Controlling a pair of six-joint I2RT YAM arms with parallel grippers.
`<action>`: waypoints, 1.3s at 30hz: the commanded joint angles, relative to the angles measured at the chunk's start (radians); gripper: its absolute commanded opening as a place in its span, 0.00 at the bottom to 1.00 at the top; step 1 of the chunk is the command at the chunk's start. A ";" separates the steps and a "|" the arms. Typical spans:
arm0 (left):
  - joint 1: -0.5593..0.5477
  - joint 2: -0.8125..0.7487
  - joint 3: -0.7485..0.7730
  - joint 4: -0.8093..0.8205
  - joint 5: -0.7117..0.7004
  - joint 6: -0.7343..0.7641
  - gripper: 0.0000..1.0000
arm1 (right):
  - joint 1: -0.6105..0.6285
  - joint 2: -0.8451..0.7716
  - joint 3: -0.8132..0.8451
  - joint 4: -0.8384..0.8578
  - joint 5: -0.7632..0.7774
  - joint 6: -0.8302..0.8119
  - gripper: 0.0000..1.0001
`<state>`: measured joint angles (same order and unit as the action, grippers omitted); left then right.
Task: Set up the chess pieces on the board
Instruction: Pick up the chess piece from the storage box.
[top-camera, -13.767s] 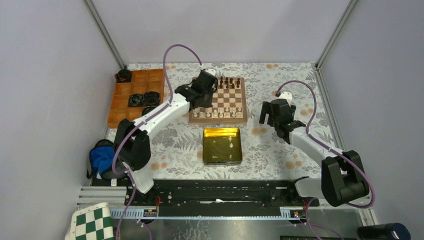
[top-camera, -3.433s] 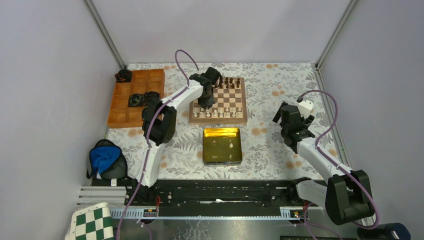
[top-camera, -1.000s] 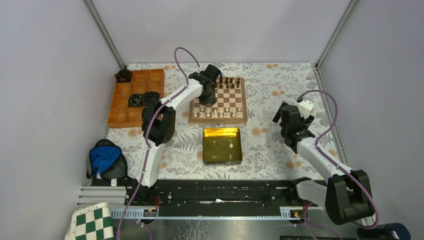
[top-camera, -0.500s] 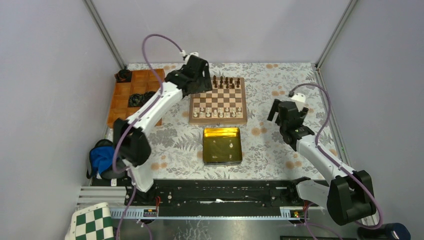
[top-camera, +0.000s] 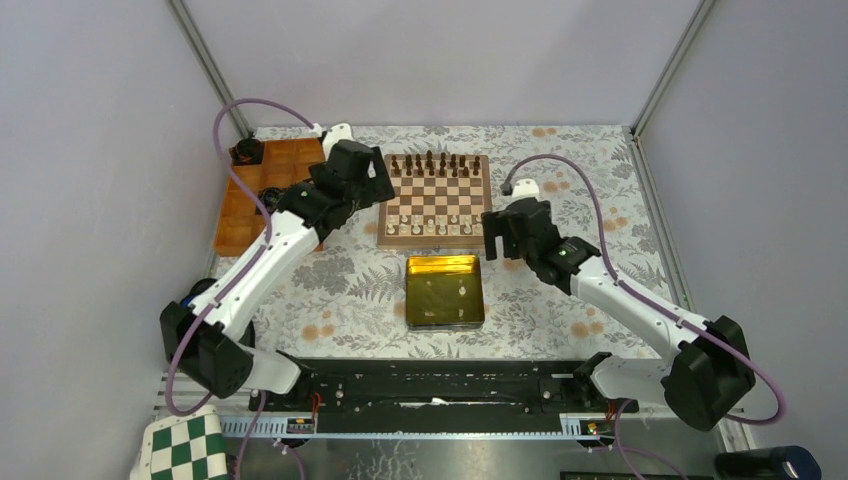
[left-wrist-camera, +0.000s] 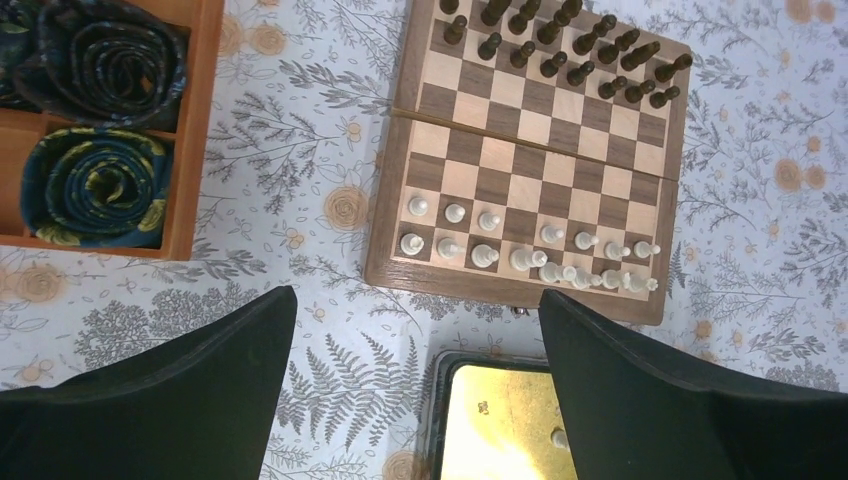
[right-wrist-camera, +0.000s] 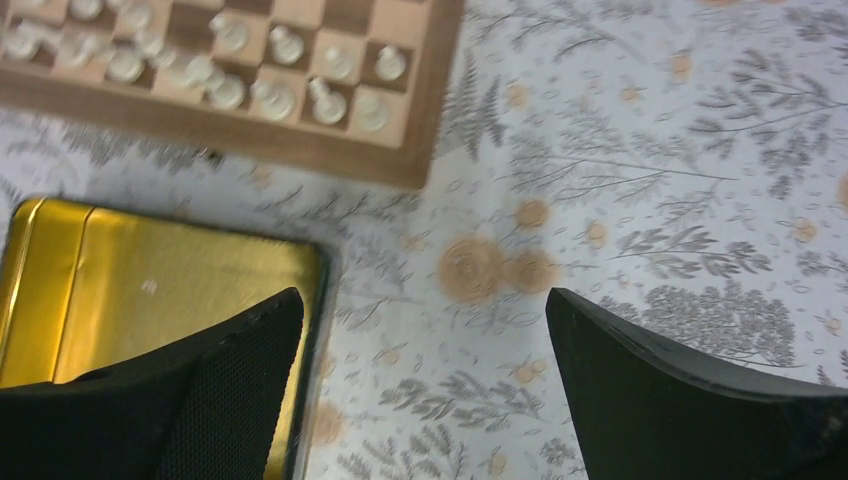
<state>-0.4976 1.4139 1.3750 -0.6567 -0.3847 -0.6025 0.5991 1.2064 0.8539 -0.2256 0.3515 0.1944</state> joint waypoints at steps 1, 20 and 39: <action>-0.006 -0.084 -0.040 0.053 -0.058 -0.032 0.99 | 0.082 0.021 0.083 -0.142 -0.062 -0.014 0.98; -0.015 -0.182 -0.056 0.023 -0.077 -0.065 0.99 | 0.261 0.156 0.221 -0.294 -0.205 -0.010 0.82; -0.021 -0.222 -0.054 0.018 -0.146 -0.056 0.99 | 0.261 0.335 0.242 -0.221 -0.295 -0.027 0.57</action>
<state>-0.5110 1.2137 1.3209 -0.6544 -0.4767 -0.6601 0.8520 1.5177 1.0447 -0.4793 0.0906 0.1837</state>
